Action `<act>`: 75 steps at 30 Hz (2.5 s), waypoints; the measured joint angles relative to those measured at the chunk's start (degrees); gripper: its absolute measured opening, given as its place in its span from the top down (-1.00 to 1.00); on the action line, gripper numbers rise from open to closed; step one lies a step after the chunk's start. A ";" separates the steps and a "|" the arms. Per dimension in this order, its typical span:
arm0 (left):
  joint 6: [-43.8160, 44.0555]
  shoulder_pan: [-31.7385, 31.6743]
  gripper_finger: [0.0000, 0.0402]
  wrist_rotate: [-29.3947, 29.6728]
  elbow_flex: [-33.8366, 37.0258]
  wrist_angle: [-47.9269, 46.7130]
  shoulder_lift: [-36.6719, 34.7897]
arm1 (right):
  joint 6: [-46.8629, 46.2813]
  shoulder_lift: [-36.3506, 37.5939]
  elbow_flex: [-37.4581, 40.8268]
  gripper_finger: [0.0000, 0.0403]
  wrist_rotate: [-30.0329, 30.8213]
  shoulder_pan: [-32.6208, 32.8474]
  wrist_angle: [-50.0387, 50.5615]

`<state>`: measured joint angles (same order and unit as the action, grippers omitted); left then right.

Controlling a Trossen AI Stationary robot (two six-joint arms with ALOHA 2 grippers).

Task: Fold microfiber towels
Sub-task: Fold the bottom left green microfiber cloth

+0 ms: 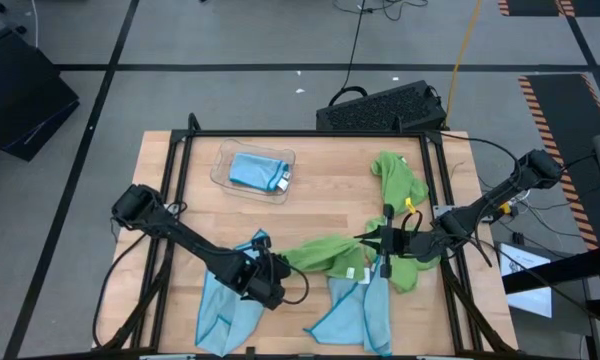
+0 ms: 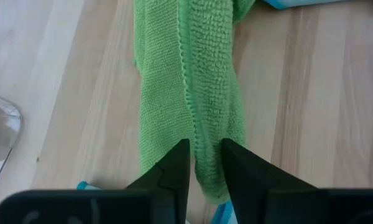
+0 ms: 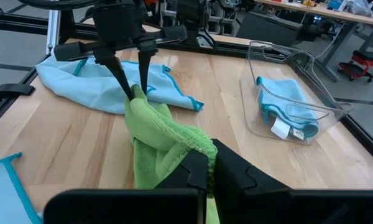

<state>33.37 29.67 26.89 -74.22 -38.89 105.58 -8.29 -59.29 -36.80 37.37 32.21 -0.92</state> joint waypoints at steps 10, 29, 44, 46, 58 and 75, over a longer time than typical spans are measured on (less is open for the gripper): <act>-0.09 0.55 0.67 -0.11 0.00 -1.23 0.00 | 0.00 0.00 0.00 0.98 0.01 0.00 -0.03; -1.36 1.28 0.97 0.13 0.02 -4.49 -0.28 | 0.80 0.00 0.00 0.98 -0.01 0.00 -0.08; -6.96 9.10 0.98 15.64 -10.37 -4.39 -9.53 | 7.34 -0.24 -5.87 0.98 1.75 2.88 -16.72; -12.44 10.49 0.98 17.78 -15.18 -4.38 -9.53 | 9.83 -1.30 -9.66 0.98 1.98 3.64 -15.28; -37.29 15.32 0.98 30.16 -36.61 -6.71 -9.10 | 20.10 -13.11 -41.97 0.98 6.13 10.11 10.50; -1.60 0.93 0.96 22.89 -27.66 -46.27 -9.81 | 6.22 -6.96 -26.75 0.98 6.07 -4.26 27.45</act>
<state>31.77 30.61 49.79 -101.88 -85.16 95.77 -2.08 -66.24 -63.55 43.44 27.94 26.52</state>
